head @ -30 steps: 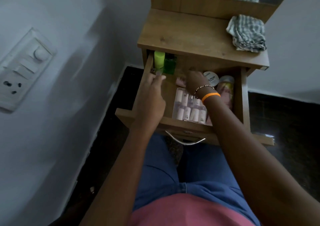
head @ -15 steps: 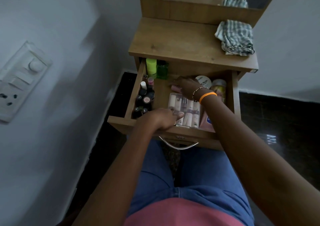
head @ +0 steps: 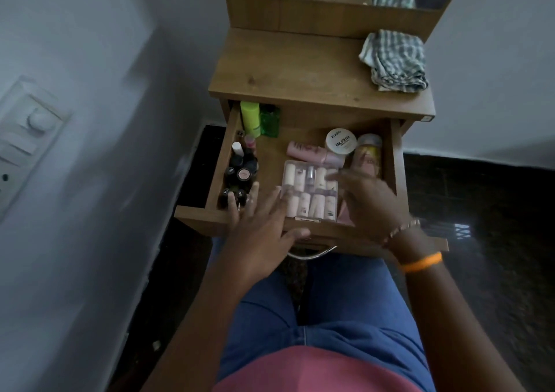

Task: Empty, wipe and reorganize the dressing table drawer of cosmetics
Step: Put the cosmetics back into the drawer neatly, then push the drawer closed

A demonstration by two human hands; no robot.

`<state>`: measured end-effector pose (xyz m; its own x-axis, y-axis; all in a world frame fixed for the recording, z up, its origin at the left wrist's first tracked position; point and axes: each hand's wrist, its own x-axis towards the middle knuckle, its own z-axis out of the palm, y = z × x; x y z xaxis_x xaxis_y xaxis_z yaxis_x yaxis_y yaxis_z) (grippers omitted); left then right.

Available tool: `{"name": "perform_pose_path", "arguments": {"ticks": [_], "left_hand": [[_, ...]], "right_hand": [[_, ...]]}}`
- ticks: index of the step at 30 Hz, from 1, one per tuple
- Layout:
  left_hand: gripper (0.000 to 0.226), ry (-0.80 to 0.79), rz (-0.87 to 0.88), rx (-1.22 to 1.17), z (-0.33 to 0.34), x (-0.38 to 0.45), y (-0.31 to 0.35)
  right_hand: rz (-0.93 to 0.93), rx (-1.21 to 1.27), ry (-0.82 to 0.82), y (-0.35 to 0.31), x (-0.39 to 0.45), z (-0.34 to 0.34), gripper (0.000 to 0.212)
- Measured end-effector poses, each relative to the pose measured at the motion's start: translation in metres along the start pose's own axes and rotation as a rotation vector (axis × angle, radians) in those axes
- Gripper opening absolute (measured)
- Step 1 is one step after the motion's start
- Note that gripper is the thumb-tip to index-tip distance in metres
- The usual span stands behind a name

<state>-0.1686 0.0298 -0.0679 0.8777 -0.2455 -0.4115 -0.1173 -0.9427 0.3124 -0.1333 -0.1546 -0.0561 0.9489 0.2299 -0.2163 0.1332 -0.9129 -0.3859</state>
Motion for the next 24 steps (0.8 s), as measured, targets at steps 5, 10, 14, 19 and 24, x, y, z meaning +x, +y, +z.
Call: {"name": "perform_pose_path", "arguments": {"ticks": [5, 10, 14, 19, 24], "left_hand": [[0.085, 0.072, -0.014, 0.156, 0.01, 0.004, 0.001], [0.087, 0.14, -0.024, 0.182, 0.014, 0.011, 0.003], [0.087, 0.181, 0.004, 0.171, 0.008, 0.027, 0.002], [0.096, 0.279, 0.048, 0.119, 0.0, 0.06, -0.002], [0.102, 0.377, 0.104, 0.151, -0.018, 0.1, -0.004]], "right_hand": [[-0.052, -0.139, 0.019, 0.009, -0.034, 0.031, 0.078], [-0.131, -0.283, 0.156, 0.016, -0.023, 0.04, 0.082], [-0.179, -0.278, 0.189, 0.022, -0.01, 0.035, 0.087], [-0.189, -0.446, 0.297, 0.031, 0.021, 0.03, 0.106], [-0.159, -0.52, 0.393, 0.039, 0.063, 0.015, 0.11]]}}
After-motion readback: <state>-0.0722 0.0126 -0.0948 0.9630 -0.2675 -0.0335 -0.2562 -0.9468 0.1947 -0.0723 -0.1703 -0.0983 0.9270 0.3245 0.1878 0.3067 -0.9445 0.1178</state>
